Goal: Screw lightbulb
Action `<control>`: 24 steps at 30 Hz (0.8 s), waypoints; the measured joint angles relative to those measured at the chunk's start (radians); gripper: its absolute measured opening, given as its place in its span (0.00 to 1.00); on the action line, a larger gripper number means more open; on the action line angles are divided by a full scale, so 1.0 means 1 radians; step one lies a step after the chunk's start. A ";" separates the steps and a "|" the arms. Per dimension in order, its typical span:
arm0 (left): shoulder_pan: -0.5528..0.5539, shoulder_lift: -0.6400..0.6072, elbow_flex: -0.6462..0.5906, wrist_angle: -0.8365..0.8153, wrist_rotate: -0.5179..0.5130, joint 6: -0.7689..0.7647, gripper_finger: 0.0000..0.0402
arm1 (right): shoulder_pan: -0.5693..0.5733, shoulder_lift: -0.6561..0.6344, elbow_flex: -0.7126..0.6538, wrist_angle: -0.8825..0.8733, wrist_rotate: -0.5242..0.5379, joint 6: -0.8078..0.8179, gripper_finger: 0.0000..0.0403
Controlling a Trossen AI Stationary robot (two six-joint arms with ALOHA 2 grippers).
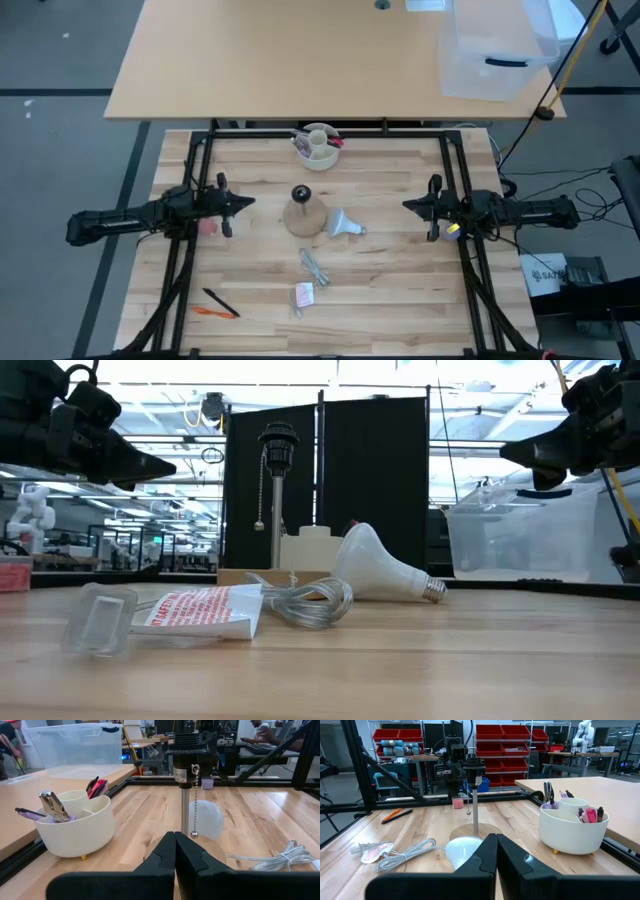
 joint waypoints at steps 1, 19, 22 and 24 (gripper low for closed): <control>0.000 0.000 0.000 0.000 0.000 0.000 0.00 | 0.000 0.000 0.000 0.000 0.000 0.000 0.00; 0.000 0.000 0.000 0.000 0.000 0.000 0.00 | 0.000 0.000 0.000 0.000 0.000 0.000 0.00; 0.000 0.000 0.000 0.000 0.000 0.001 0.00 | 0.000 0.000 0.000 0.000 0.000 0.000 0.00; 0.000 0.000 0.000 0.008 0.000 -0.009 0.00 | 0.000 0.000 0.000 0.000 0.000 0.000 0.00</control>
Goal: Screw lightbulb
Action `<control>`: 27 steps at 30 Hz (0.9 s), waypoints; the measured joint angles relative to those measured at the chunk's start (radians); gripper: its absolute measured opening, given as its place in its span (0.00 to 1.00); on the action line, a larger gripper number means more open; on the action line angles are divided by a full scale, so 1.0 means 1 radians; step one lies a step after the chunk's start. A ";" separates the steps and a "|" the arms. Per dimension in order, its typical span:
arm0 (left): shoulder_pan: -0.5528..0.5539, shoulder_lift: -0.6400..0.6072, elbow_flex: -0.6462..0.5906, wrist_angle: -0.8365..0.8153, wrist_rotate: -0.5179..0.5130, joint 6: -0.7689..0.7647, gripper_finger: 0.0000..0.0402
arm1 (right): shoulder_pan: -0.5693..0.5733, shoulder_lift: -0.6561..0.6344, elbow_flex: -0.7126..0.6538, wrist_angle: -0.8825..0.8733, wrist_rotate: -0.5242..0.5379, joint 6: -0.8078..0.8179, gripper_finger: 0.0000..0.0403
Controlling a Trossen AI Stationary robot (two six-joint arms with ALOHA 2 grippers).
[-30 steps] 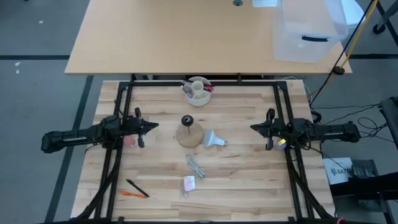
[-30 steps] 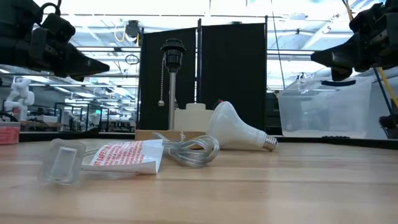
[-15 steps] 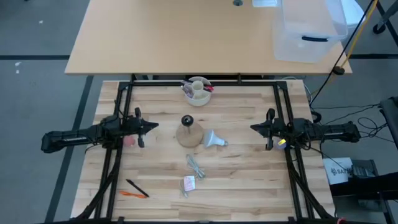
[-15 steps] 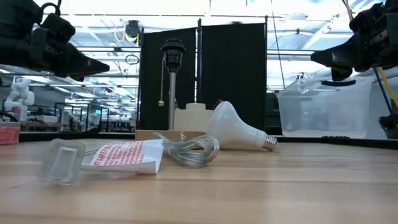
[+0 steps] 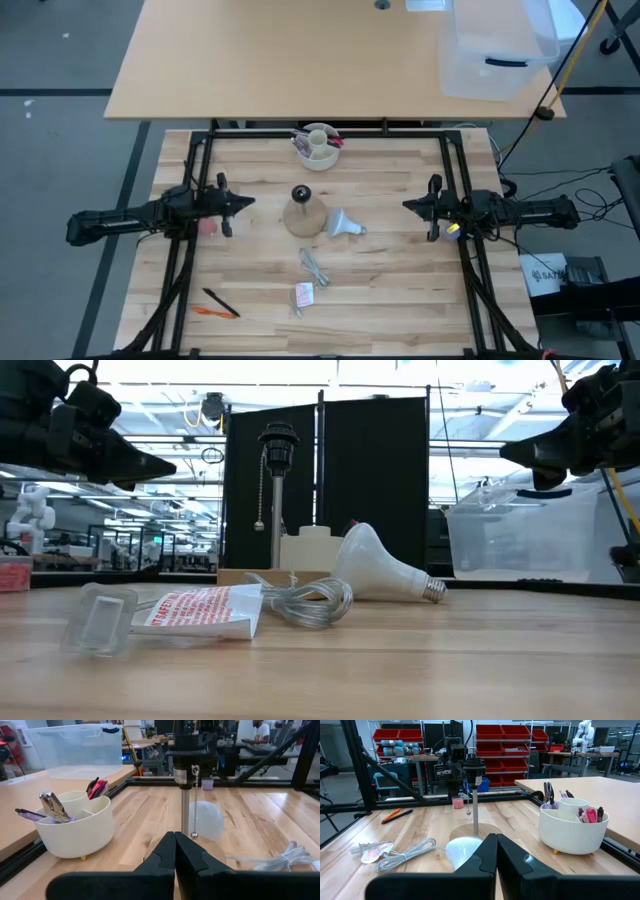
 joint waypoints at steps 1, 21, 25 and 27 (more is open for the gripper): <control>0.000 0.000 0.000 0.010 0.005 -0.035 0.00 | 0.000 0.000 0.000 0.000 0.000 0.000 0.00; 0.000 0.005 0.000 0.570 -0.230 -0.305 0.00 | 0.000 0.000 0.000 0.000 0.000 0.000 0.00; 0.000 0.054 0.042 0.662 -0.102 -0.304 0.00 | 0.000 0.000 0.000 0.000 0.000 0.000 0.00; -0.003 0.107 0.093 0.661 -0.067 -0.304 0.00 | 0.000 0.000 0.000 0.000 0.000 0.000 0.00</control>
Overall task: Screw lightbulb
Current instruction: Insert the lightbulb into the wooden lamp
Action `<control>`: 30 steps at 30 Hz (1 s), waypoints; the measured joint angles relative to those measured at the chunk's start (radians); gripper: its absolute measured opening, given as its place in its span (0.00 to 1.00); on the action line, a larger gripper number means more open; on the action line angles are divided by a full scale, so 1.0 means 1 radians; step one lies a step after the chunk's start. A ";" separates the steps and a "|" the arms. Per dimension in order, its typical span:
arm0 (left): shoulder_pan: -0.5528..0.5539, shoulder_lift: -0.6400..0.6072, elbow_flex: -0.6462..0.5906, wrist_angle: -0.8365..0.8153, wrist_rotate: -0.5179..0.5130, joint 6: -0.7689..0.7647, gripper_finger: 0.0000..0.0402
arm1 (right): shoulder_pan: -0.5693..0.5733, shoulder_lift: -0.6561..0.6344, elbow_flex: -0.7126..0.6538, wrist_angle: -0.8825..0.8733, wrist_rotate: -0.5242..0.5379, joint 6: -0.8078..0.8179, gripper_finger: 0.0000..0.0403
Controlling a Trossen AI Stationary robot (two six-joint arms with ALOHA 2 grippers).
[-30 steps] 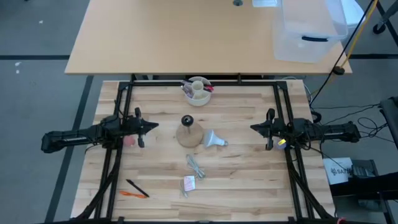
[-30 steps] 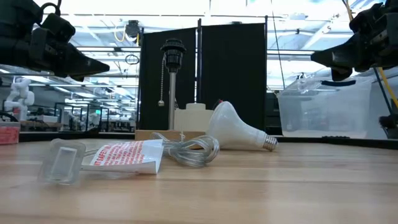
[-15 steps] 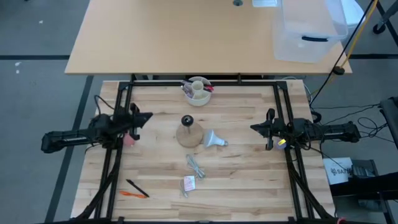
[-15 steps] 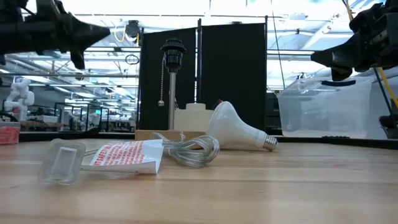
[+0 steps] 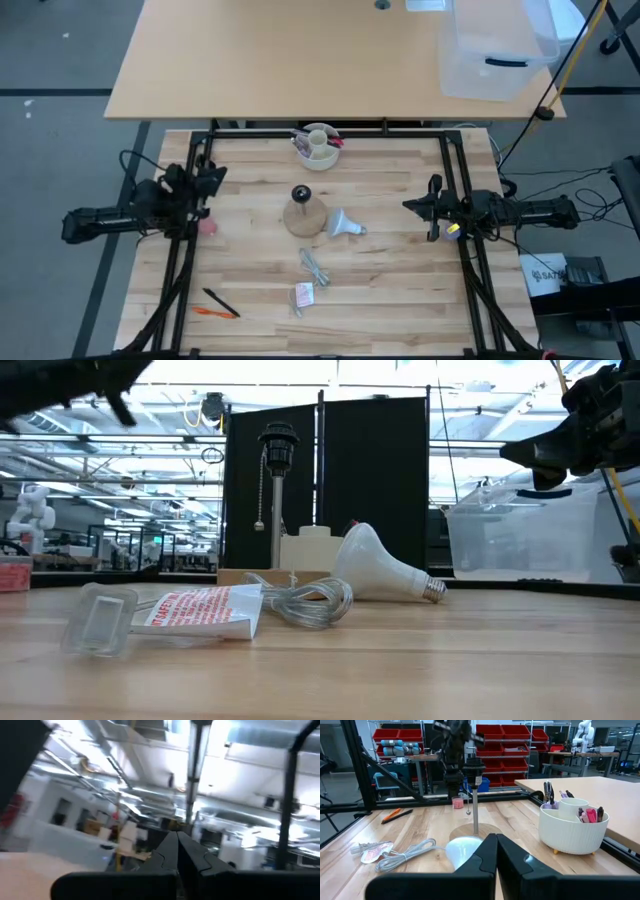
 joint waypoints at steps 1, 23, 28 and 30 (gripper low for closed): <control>-0.002 0.038 0.031 0.000 0.009 0.004 0.00 | 0.000 0.000 0.000 0.000 0.000 0.000 0.00; -0.033 1.018 0.978 -0.578 0.283 0.394 0.40 | 0.000 0.000 0.000 0.000 0.000 0.000 0.00; -0.048 1.148 1.188 -0.770 0.282 0.472 0.40 | 0.000 0.000 0.000 0.000 0.000 0.000 0.00; -0.057 1.200 1.264 -0.858 0.280 0.493 0.40 | 0.000 0.000 0.000 0.000 0.000 0.000 0.00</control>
